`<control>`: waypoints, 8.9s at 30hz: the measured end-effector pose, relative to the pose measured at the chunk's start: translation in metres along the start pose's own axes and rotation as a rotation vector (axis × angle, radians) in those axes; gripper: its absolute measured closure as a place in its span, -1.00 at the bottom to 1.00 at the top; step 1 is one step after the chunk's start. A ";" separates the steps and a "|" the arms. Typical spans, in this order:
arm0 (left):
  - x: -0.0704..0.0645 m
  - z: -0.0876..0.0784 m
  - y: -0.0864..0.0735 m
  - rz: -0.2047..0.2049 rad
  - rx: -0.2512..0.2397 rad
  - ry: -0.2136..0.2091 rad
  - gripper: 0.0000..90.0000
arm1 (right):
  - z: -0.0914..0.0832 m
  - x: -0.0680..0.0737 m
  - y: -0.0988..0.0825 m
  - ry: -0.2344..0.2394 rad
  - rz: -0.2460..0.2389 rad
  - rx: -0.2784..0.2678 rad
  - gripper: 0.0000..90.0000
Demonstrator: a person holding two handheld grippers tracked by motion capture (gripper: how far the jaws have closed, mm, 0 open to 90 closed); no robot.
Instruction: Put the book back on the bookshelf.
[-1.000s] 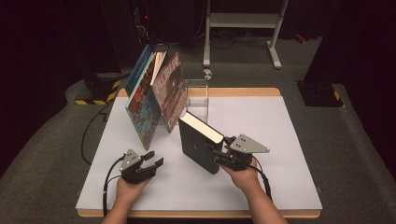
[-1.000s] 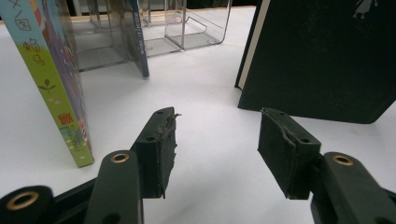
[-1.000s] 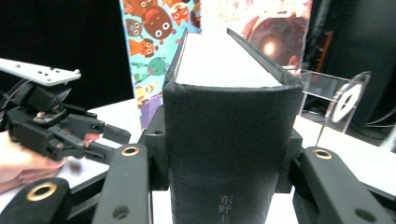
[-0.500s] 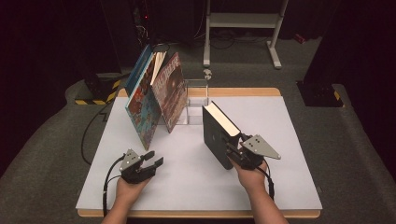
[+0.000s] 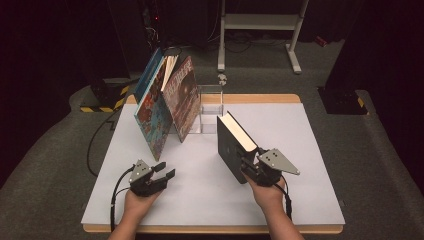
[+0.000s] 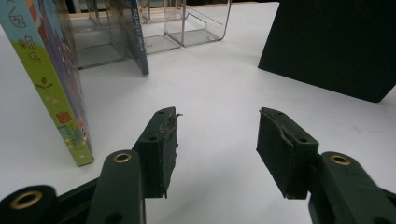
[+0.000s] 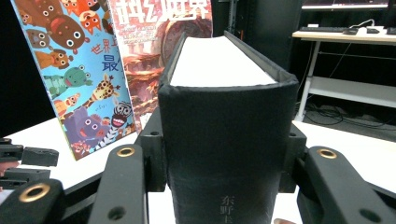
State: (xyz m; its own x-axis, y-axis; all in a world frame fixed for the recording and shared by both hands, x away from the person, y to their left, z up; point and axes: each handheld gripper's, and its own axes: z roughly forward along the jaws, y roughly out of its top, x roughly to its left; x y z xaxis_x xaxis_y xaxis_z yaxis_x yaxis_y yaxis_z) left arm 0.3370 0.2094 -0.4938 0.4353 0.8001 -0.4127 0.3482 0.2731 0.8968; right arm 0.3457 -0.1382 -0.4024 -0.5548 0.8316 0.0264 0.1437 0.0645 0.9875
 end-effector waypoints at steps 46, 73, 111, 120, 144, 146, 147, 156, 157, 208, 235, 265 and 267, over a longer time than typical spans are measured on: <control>-0.002 0.000 -0.002 -0.013 0.015 -0.033 -0.01 | 0.088 0.024 0.064 -0.164 0.052 0.063 0.20; -0.002 -0.003 -0.003 0.005 0.019 -0.041 -0.04 | 0.193 0.015 0.076 -0.317 0.046 0.059 0.20; -0.003 -0.004 -0.003 0.002 0.015 -0.045 -0.03 | 0.222 0.012 0.053 -0.381 0.052 0.043 0.17; -0.003 -0.004 -0.003 0.012 0.018 -0.043 -0.03 | 0.218 0.017 0.050 -0.372 0.040 0.068 0.14; -0.003 -0.004 -0.003 0.009 0.017 -0.042 -0.04 | 0.201 0.011 0.043 -0.329 0.051 0.149 0.18; -0.003 -0.004 -0.003 0.008 0.016 -0.041 -0.04 | 0.202 0.012 0.043 -0.357 0.072 0.143 0.19; -0.003 -0.004 -0.003 0.007 0.016 -0.040 -0.04 | 0.202 0.013 0.043 -0.370 0.077 0.140 0.19; -0.002 -0.004 -0.002 0.004 0.014 -0.045 -0.04 | 0.216 0.026 0.041 -0.484 0.081 0.110 0.19; -0.002 -0.004 -0.002 0.002 0.013 -0.045 -0.04 | 0.217 0.027 0.042 -0.488 0.070 0.113 0.19; -0.004 -0.001 -0.005 0.028 0.022 -0.036 -0.03 | 0.208 0.021 0.049 -0.297 0.107 0.121 -0.61; -0.013 0.007 -0.011 0.136 0.031 -0.003 -0.06 | 0.136 0.002 0.025 -0.102 0.041 0.132 -0.79; 0.082 -0.041 0.016 -0.008 0.218 0.353 -0.66 | -0.040 -0.126 -0.094 -0.251 0.131 0.569 -0.69; 0.084 -0.043 0.017 -0.055 0.187 0.337 -0.67 | -0.036 -0.130 -0.094 -0.197 0.149 0.610 -0.78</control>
State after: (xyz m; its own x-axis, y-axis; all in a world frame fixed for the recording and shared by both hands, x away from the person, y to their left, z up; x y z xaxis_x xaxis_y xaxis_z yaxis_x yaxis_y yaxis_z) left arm 0.3439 0.3047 -0.5062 0.1255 0.9262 -0.3554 0.5220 0.2430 0.8176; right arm 0.3743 -0.2720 -0.4933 -0.3409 0.9375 0.0702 0.6783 0.1936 0.7088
